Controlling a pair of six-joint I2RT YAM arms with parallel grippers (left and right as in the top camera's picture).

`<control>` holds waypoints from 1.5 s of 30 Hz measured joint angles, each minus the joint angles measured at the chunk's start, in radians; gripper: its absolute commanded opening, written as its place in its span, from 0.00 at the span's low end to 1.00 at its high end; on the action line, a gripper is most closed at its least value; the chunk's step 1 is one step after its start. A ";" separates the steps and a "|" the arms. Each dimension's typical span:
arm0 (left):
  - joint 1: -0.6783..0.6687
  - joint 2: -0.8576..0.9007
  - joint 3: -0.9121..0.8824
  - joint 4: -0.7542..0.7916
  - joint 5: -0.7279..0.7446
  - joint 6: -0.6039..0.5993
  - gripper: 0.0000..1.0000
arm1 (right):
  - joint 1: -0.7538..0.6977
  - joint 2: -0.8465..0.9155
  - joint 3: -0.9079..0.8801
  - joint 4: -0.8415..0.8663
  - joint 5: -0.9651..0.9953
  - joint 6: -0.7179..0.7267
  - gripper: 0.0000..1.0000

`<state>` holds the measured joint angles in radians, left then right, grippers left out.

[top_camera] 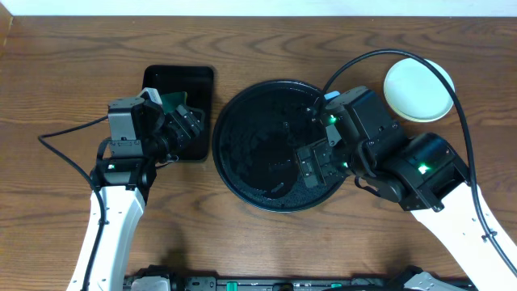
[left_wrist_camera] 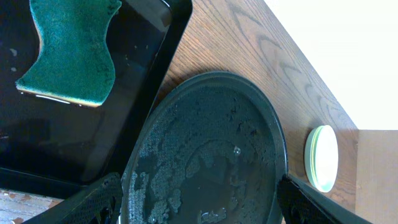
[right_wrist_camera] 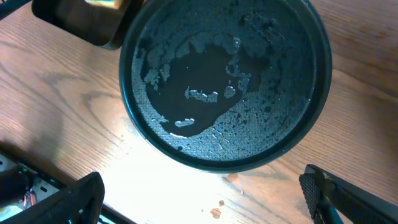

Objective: Clean dirty plates on tray and stack at the side

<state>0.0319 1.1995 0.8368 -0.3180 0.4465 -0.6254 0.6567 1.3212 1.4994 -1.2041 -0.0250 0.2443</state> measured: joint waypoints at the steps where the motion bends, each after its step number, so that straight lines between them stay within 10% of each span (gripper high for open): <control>1: 0.000 0.000 0.000 0.000 0.000 0.000 0.80 | 0.000 0.000 -0.002 0.000 0.000 0.000 0.99; 17: 0.000 0.000 0.000 0.000 0.000 0.000 0.81 | -0.011 -0.095 -0.229 0.240 0.037 -0.002 0.99; 45: 0.000 0.000 0.000 0.000 0.000 0.000 0.81 | -0.325 -1.098 -1.284 1.051 -0.010 -0.051 0.99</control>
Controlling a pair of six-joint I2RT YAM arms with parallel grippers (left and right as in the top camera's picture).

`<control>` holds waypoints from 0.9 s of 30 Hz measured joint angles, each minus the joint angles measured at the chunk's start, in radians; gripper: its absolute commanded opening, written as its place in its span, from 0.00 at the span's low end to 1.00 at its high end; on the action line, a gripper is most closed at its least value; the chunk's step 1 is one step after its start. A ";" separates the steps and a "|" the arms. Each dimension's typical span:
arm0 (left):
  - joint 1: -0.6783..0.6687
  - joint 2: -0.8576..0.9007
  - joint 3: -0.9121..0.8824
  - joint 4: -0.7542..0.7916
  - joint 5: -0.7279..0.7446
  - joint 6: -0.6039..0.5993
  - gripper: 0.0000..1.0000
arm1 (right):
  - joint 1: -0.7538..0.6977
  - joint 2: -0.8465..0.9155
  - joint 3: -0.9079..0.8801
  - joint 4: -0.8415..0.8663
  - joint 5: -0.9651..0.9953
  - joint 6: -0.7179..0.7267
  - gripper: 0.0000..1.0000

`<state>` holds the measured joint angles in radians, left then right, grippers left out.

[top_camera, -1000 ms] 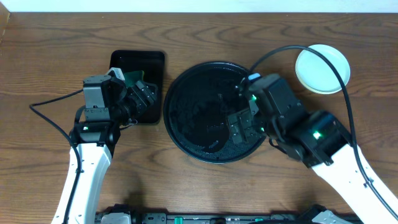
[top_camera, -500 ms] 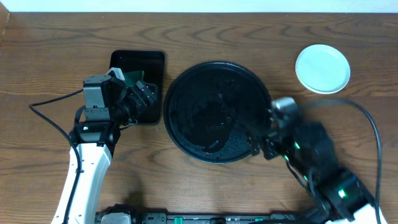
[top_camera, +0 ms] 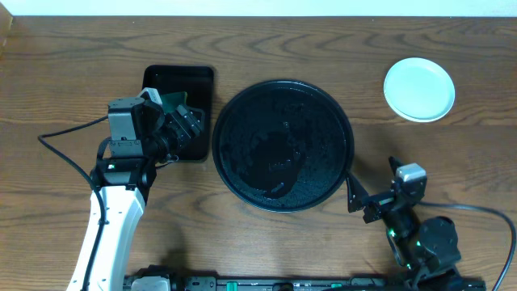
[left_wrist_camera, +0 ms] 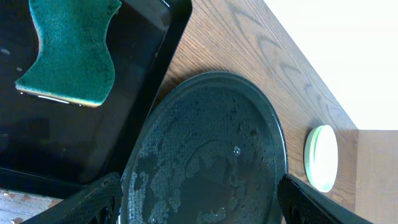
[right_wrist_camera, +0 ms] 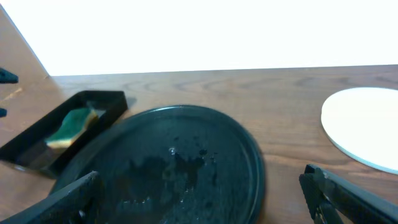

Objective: Clean dirty plates on tray and stack at the side

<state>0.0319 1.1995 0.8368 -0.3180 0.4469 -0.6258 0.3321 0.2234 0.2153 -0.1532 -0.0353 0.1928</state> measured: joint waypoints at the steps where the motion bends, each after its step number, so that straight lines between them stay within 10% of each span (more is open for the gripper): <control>1: 0.000 0.000 0.000 -0.001 0.000 0.000 0.81 | -0.013 -0.022 -0.030 0.032 -0.012 0.000 0.99; 27: 0.000 0.000 0.000 0.000 0.000 0.000 0.81 | -0.252 -0.211 -0.208 0.085 -0.013 -0.008 0.99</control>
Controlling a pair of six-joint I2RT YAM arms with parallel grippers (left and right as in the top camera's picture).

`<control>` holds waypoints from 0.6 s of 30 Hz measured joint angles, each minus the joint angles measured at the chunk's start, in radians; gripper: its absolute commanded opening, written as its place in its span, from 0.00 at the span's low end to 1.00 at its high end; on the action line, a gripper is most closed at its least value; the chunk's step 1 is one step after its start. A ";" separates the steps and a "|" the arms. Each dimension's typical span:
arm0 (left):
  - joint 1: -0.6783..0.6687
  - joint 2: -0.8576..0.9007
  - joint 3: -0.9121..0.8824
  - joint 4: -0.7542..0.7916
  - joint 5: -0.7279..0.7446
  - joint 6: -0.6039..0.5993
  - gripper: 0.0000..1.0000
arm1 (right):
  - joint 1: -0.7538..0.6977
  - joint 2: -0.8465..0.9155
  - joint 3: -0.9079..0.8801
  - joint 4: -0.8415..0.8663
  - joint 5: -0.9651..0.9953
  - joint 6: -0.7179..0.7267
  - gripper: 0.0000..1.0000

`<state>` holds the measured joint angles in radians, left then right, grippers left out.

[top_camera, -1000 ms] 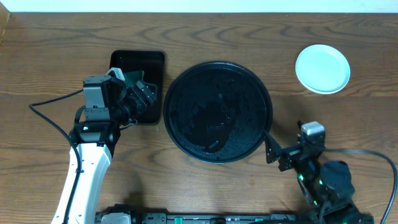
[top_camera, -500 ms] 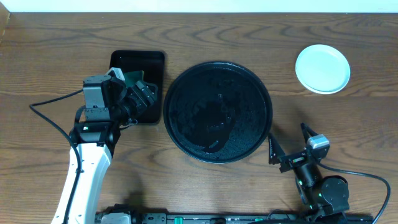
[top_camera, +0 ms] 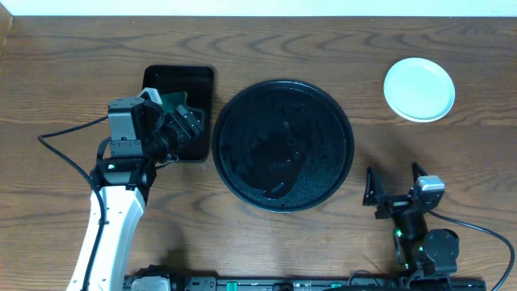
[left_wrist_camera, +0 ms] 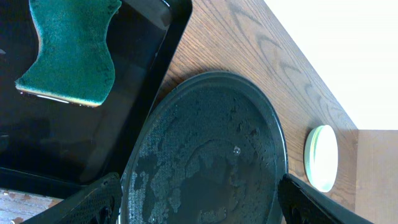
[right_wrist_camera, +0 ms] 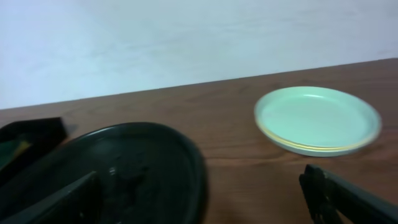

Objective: Clean dirty plates on tray and stack at the side

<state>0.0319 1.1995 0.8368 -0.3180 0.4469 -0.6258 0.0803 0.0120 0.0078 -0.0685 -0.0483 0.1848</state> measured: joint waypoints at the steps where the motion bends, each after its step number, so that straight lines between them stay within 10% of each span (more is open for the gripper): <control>1: 0.000 0.000 0.000 0.000 0.000 0.000 0.81 | -0.008 0.000 0.000 0.000 0.003 -0.008 0.99; 18: 0.000 0.000 0.000 0.000 0.000 0.000 0.81 | -0.086 0.000 0.000 -0.003 0.024 -0.206 0.99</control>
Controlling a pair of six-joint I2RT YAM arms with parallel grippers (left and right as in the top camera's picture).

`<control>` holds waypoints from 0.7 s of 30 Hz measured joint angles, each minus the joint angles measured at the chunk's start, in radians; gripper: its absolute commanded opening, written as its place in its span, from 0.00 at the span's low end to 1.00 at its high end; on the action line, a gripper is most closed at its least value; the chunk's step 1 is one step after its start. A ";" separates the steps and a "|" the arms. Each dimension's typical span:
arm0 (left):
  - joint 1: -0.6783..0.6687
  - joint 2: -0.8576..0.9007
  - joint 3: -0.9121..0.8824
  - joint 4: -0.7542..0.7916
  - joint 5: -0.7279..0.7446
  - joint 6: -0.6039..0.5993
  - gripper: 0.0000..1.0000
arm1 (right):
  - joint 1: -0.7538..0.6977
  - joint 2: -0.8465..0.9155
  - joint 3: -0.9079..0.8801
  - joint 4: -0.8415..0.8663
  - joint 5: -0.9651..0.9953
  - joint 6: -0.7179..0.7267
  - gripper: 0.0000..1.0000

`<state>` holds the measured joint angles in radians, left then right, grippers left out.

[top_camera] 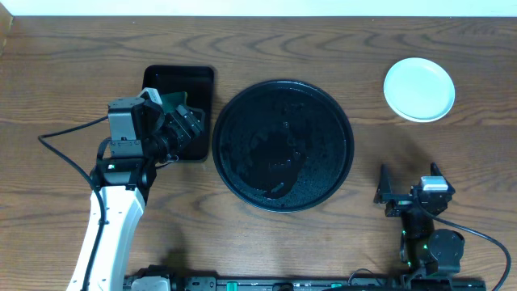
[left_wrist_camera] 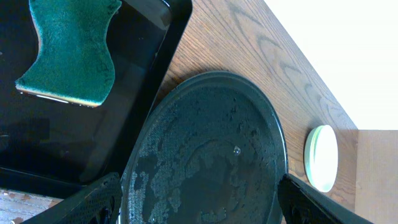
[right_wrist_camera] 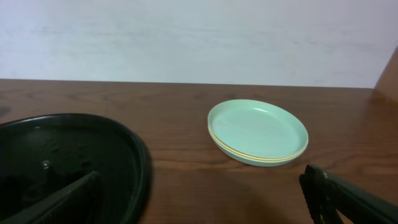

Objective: Clean dirty plates on tray and stack at the side

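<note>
The round black tray [top_camera: 283, 145] lies wet at the table's middle, with no plate on it. A stack of pale green plates [top_camera: 418, 89] rests at the far right [right_wrist_camera: 258, 132]. My left gripper [top_camera: 184, 125] hangs open over the small black tray's right edge, its fingers framing the round tray [left_wrist_camera: 205, 155]. My right gripper [top_camera: 408, 187] is open and empty, low at the table's front right, facing the plates.
A small black rectangular tray [top_camera: 178, 113] at the left holds a green sponge [left_wrist_camera: 68, 53]. Bare wooden table [top_camera: 242, 40] stretches all round. A black cable [top_camera: 65, 149] loops left of the left arm.
My right gripper has moved a little further right and turned toward the plate stack, which now sits more centred in its view. The left arm has not moved.
My right arm was first stretched over the round tray's right side, open. It was then pulled back to the front right edge, low and level. It has since shifted right in two small steps. The left gripper stayed open by the sponge tray throughout.
</note>
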<state>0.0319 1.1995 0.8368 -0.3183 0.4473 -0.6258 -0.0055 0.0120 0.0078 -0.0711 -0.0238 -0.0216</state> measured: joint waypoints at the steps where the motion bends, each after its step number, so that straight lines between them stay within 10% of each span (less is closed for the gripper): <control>1: 0.000 0.000 0.000 0.000 0.000 0.000 0.81 | 0.000 0.000 0.000 0.000 0.000 0.005 0.99; 21: 0.000 0.000 0.000 0.000 0.000 0.000 0.81 | 0.000 0.000 0.000 0.000 -0.002 0.063 0.99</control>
<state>0.0319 1.1995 0.8368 -0.3183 0.4473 -0.6258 -0.0055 0.0120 0.0074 -0.0708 -0.0261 0.0414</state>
